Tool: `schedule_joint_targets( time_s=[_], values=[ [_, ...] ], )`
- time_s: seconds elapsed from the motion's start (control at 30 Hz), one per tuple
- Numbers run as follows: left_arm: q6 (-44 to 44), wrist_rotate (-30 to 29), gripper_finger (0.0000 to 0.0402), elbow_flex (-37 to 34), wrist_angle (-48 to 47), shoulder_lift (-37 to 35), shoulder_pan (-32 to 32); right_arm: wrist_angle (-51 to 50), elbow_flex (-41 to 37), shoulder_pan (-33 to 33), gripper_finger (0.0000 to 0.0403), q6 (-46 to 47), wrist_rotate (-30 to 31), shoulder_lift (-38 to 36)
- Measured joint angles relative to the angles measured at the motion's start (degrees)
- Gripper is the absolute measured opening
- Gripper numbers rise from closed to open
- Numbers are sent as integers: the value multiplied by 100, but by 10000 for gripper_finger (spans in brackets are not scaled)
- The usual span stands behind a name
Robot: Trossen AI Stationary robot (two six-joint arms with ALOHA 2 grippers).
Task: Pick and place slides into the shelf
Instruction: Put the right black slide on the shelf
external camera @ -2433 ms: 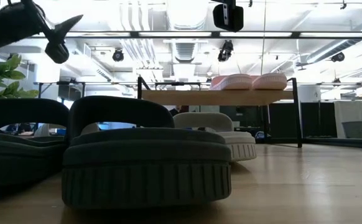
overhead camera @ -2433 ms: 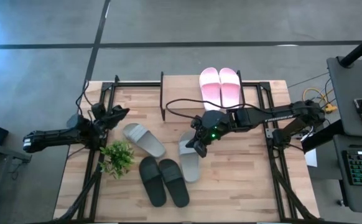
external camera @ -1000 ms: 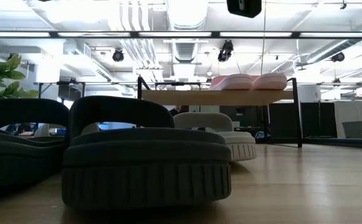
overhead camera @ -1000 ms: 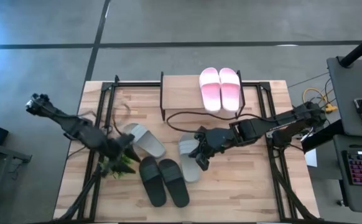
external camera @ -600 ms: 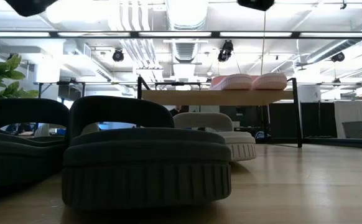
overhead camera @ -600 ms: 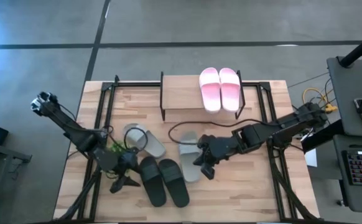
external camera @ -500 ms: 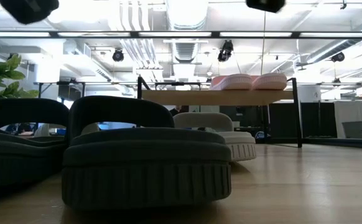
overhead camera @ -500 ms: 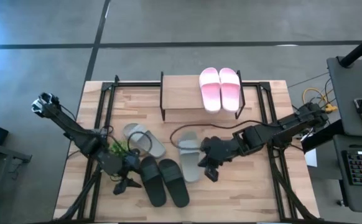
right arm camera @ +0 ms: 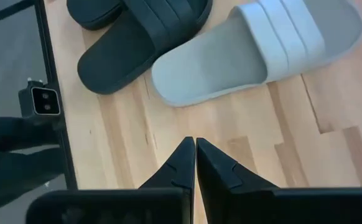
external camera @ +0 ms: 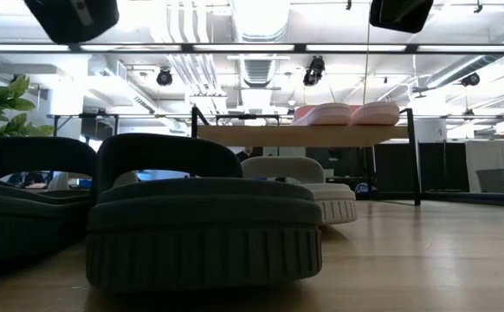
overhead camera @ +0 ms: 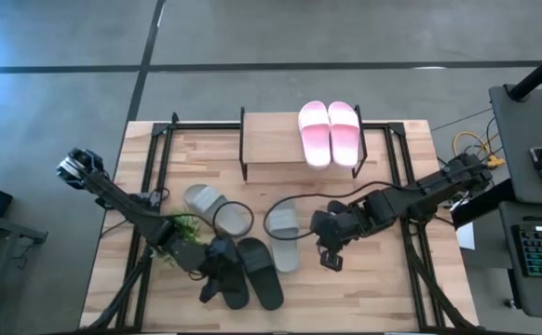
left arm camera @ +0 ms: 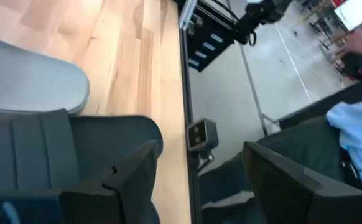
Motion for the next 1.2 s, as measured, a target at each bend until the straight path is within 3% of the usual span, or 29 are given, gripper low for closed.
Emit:
schedule_joint_targets(
  time_s=[0.2,0.43,0.63,0.9,1.0,1.2],
  values=[
    [-248,-103,223,-5,657,401,-2,-15,-2,0,8,-136,1,0],
    [153,-298,223,-9,1349,624,75,-41,-2,0,9,-137,-14,0],
    [-141,-883,223,-13,204,99,37,-44,-2,-2,9,-226,-19,0],
    [-590,-1041,223,-11,-1682,-781,-112,-79,-2,-2,9,-169,0,0],
    [-789,-981,223,-31,-2350,-840,-300,-80,-2,-2,8,-158,23,2],
    [-863,-992,223,-4,-2425,-351,-626,-74,-11,-2,9,-132,171,4]
  ],
)
